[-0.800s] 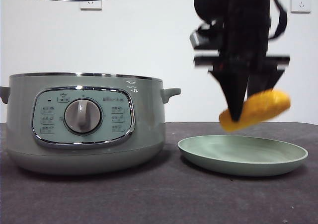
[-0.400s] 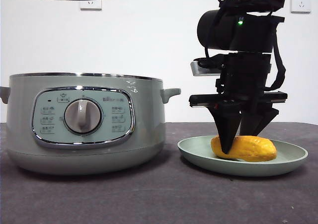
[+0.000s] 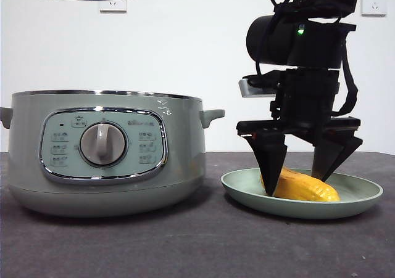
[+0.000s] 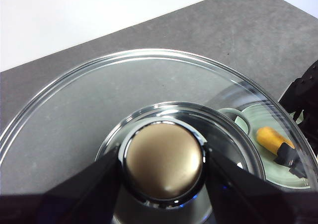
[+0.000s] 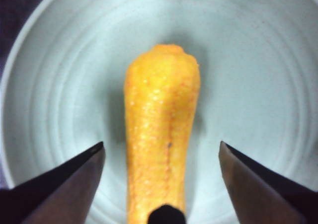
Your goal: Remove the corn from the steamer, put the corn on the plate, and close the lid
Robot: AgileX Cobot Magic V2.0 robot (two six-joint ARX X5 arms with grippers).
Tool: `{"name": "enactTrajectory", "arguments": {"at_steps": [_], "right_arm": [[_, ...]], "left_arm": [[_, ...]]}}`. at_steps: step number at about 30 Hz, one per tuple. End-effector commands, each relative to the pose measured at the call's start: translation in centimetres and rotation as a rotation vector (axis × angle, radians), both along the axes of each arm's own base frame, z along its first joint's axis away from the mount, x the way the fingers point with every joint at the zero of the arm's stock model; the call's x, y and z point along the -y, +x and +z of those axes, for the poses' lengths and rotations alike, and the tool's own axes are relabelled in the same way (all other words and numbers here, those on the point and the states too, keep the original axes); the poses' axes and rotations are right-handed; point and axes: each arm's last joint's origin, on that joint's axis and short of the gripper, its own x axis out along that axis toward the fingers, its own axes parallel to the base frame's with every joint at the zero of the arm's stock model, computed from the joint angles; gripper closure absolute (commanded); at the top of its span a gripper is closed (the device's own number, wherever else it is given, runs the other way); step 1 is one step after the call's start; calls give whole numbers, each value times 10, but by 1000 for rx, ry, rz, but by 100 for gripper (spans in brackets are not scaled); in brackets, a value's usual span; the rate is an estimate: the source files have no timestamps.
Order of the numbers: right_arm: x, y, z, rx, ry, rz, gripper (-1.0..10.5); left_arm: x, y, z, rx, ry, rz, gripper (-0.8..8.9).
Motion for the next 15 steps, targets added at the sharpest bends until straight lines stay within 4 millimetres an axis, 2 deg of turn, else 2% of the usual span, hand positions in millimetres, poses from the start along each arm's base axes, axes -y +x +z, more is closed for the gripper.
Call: {"name": "enactTrajectory", "arguments": {"at_steps": [1,10,15], "right_arm": [[4,-7,19,45,32,-16,538],[22,-37,85,214,135,-17,539],[33,-54,113,296,184,-18,539]], "left_arm": [[2,2,7,55,-36,-4,822],[16,25,-7,-2,-15,-18,822],[30,42,-19,-36,-1,-37,822]]}}
